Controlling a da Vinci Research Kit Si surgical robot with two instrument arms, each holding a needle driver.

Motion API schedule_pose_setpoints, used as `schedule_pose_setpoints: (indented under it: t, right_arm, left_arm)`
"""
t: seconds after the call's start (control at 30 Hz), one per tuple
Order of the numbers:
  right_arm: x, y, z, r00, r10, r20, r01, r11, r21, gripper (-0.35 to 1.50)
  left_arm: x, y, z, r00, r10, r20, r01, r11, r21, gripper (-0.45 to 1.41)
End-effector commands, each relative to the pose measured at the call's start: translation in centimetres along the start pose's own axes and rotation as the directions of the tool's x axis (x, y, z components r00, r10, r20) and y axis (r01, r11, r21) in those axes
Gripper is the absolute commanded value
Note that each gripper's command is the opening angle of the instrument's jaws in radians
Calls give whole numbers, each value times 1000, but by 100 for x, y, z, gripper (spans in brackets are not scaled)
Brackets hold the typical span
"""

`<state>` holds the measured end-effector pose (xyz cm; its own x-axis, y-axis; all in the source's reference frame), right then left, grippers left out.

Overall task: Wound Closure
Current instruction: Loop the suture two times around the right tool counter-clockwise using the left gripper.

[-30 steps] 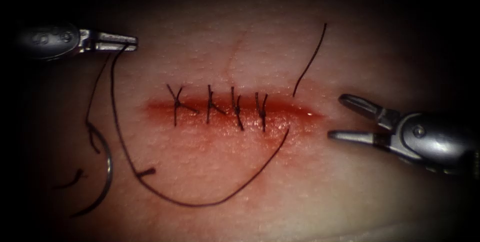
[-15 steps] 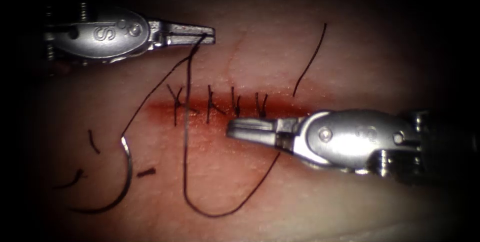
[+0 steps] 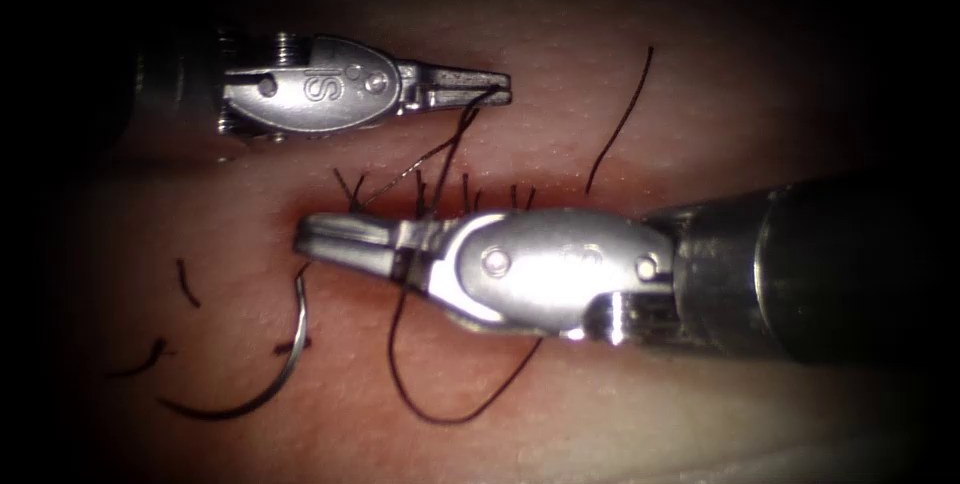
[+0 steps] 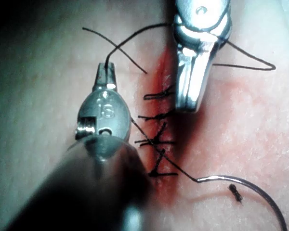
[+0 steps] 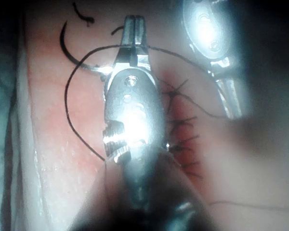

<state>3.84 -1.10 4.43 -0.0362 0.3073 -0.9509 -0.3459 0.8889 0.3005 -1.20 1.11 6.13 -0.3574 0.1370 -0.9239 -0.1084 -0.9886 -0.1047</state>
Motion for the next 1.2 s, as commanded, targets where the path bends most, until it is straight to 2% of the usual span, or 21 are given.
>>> schedule_pose_setpoints:
  t: [0.03, 0.17, 0.3, 0.4, 0.53, 0.57, 0.6, 0.63, 0.67, 0.7, 0.77, 0.87, 0.9, 0.93, 0.97, 1.0, 1.2]
  right_arm:
    - [0, -2, 7, 1000, 2, -19, -2, 1000, -14, -35]
    - [7, -1, 6, 1000, 8, -26, -9, 1000, -17, -35]
    - [14, 3, 7, 997, 7, -82, -12, 998, -58, -35]
    - [18, 5, 7, 993, -15, -114, 2, 994, -113, -35]
    - [25, 17, 2, 988, -80, -131, 46, 968, -248, -33]
    - [25, 17, 2, 988, -80, -131, 46, 968, -248, -33]
    - [27, 21, 0, 989, -74, -127, 39, 964, -263, 7]
    - [30, 25, -2, 990, -71, -125, 34, 961, -275, 34]
    - [33, 31, -5, 992, -81, -98, 48, 952, -303, 74]
    - [35, 36, -8, 994, -81, -75, 52, 943, -328, 100]
    - [39, 48, -15, 996, -79, -48, 56, 928, -369, 123]
    - [39, 63, -26, 997, -83, -8, 73, 916, -394, 127]
    - [37, 71, -33, 996, -79, 39, 88, 912, -400, 127]
    - [37, 71, -33, 996, -79, 39, 88, 912, -400, 127]
    - [32, 80, -42, 991, -85, 107, 122, 908, -401, 125]
    - [32, 80, -42, 991, -85, 107, 122, 908, -401, 125]
    - [18, 91, -57, 962, -87, 261, 181, 913, -365, 118]
  left_arm:
    - [-9, -2, 7, 1000, 4, -2, -4, 1000, -6, -45]
    - [-16, 0, 8, 1000, 12, 5, -12, 1000, -20, -45]
    - [-16, 8, 11, 1000, 14, 8, -14, 1000, -23, -45]
    - [-17, 13, 10, 1000, 8, 7, -7, 1000, -25, -45]
    - [-21, 28, 6, 1000, 0, 8, 0, 1000, -31, -45]
    - [-21, 28, 6, 1000, 0, 8, 0, 1000, -31, -45]
    - [-21, 30, 4, 1000, 2, 8, -1, 1000, -28, -45]
    - [-21, 33, 2, 1000, 4, 13, -4, 1000, -21, -45]
    - [-20, 35, 1, 1000, 5, 15, -5, 1000, -20, -45]
    - [-18, 38, -1, 1000, 6, 15, -6, 1000, -17, -45]
    - [-13, 45, -4, 1000, 9, 17, -9, 1000, -10, -45]
    - [-5, 57, -6, 999, 8, 41, -8, 1000, 9, -45]
    - [-1, 64, -6, 999, 23, 45, -23, 1000, 12, -45]
    - [-1, 64, -6, 999, 23, 45, -23, 1000, 12, -45]
    - [5, 78, -6, 997, 53, 54, -54, 998, 18, -45]
    - [5, 78, -6, 997, 53, 54, -54, 998, 18, -45]
    - [22, 94, -10, 992, 103, 76, -105, 994, 29, -45]
